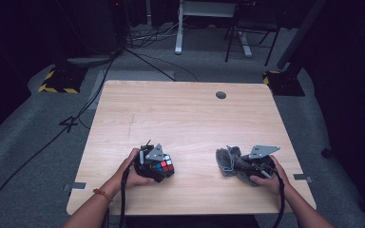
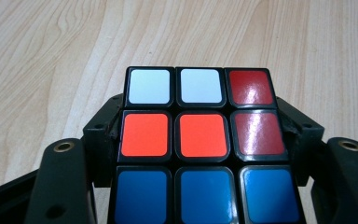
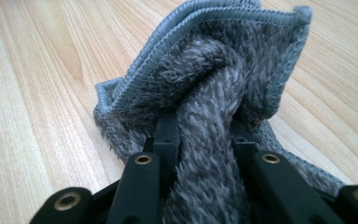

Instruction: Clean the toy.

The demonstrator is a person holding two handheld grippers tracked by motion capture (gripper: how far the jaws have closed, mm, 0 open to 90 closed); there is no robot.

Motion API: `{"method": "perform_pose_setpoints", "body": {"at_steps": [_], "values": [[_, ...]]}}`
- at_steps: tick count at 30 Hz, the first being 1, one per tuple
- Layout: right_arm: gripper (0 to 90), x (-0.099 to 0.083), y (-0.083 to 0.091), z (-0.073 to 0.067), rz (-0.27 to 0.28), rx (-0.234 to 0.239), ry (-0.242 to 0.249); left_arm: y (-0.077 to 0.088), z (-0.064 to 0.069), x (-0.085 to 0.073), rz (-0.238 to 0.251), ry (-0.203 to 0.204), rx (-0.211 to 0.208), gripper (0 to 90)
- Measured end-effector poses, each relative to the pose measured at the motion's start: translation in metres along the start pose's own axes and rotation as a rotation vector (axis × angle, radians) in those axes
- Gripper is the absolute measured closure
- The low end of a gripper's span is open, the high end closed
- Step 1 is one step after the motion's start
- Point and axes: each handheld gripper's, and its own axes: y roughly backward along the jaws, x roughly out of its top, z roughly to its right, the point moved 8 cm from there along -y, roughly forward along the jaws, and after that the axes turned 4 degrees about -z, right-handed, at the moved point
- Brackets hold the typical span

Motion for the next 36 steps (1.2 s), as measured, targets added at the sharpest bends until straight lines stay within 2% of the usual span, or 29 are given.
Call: {"method": "perform_pose_setpoints", "body": {"at_steps": [6,11,16,27,32,36], "values": [[72.0,-0.0017,-0.0011,0.0002,0.009,0.008,-0.004,-0.0040,0.0003,-0.0055,-0.013,0.014,-0.010,32.4],[71.7,-0.0024,-0.0014,0.0006,0.019,0.010,-0.009,-0.0041,0.0002,-0.0051,-0.012,0.009,-0.004,32.5],[68.4,-0.0013,0.0002,0.0002,0.017,-0.015,0.002,-0.0027,0.0007,-0.0036,-0.013,0.009,0.010,31.7],[61.3,0.0016,0.0013,0.0007,0.009,-0.032,0.004,0.0019,-0.0006,-0.0003,-0.003,0.013,0.040,31.6],[56.3,0.0038,0.0019,0.0006,0.005,-0.043,0.012,0.0035,-0.0010,0.0003,-0.007,0.010,0.055,30.6],[46.5,0.0058,0.0040,0.0005,0.009,-0.041,0.003,0.0057,-0.0010,0.0014,-0.003,0.016,0.063,27.9]]}}
